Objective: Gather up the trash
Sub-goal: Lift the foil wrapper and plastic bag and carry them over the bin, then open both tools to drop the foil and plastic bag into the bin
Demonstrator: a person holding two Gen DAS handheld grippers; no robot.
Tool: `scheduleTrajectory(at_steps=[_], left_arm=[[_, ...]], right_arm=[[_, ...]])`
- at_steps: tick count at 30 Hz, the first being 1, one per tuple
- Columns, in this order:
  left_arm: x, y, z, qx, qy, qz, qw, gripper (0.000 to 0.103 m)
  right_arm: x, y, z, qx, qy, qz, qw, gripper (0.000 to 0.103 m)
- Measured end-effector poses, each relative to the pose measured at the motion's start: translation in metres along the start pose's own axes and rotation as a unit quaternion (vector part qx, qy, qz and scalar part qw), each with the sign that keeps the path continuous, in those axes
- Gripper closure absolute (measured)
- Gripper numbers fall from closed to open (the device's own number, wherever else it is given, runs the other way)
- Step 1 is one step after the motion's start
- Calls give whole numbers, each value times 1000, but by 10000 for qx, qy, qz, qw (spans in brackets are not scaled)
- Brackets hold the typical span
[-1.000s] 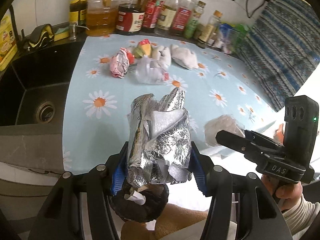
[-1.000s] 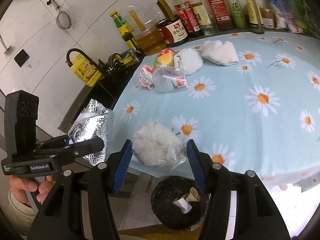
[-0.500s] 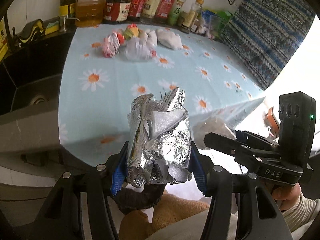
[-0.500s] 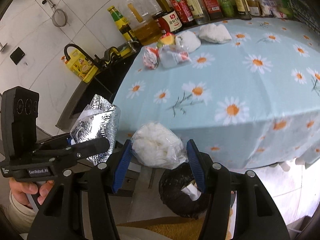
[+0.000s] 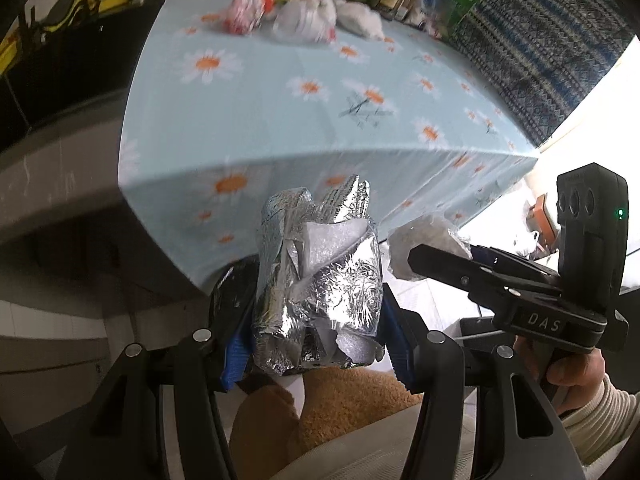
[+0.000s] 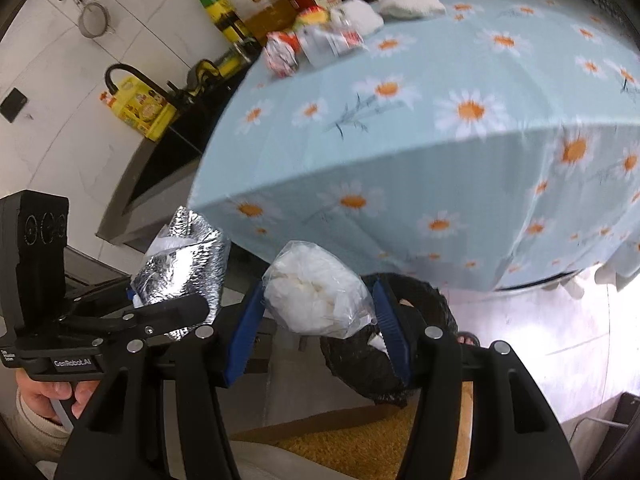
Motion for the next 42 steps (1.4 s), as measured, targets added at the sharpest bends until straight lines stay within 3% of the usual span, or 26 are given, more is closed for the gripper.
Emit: scheduleTrajectory(at_steps=[13,23,33,38,41,42], left_arm=[[45,-63,24,14,180,800,9966,48],[80,-128,41,-15,331,1528,9877,48],[101,-191,58,-155,395,1989,9791,48],[102,-208,69,-253,455,2068,9770,48],[103,-213,76,-358,539,2146,9745,42],[103,-214,77,-369,563,2143,9744,32]], right_arm=[[39,-57,-54,455,-460,735,9952,47],[68,-102,-102,709,-894,1261,9854,47],[99,-152,-140,835,-1195,1754,9736,47],[97,-163,-145,796,-1309,1753,9725,47],[94,-167,-148,746,-1443,1761,9709,45],[92,-167,-149,738,-1472,1737,9709,44]])
Point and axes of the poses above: each gripper's, at about its wrist camera, not at the fingertips, and y roughly against the way its jaws point, z to its left, x to its underside, the point moved 10 cm from there along -y, roughly the way its jaws point, and after that the axes turned 8 degrees about -y, right-handed, at the moved point
